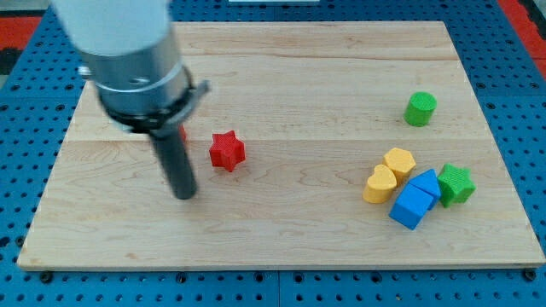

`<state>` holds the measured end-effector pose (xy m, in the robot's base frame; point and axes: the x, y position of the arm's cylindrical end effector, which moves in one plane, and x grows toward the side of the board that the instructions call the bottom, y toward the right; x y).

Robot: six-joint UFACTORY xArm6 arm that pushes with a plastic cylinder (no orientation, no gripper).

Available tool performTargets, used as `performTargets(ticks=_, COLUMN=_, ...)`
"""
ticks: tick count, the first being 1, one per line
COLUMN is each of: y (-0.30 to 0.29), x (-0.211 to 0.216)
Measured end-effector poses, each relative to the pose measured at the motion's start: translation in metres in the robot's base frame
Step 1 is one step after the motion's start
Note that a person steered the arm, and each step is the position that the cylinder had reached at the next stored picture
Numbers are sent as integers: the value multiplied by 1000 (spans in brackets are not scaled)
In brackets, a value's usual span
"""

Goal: Drag the red star into the red circle

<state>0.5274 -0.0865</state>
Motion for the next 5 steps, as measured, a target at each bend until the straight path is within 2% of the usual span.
performTargets(ticks=1, y=76, x=-1)
performTargets(ticks=2, y=94, x=-3)
performTargets(ticks=3, y=93, x=-12)
performTargets(ticks=4, y=74, x=-48)
performTargets(ticks=5, y=70, x=-51)
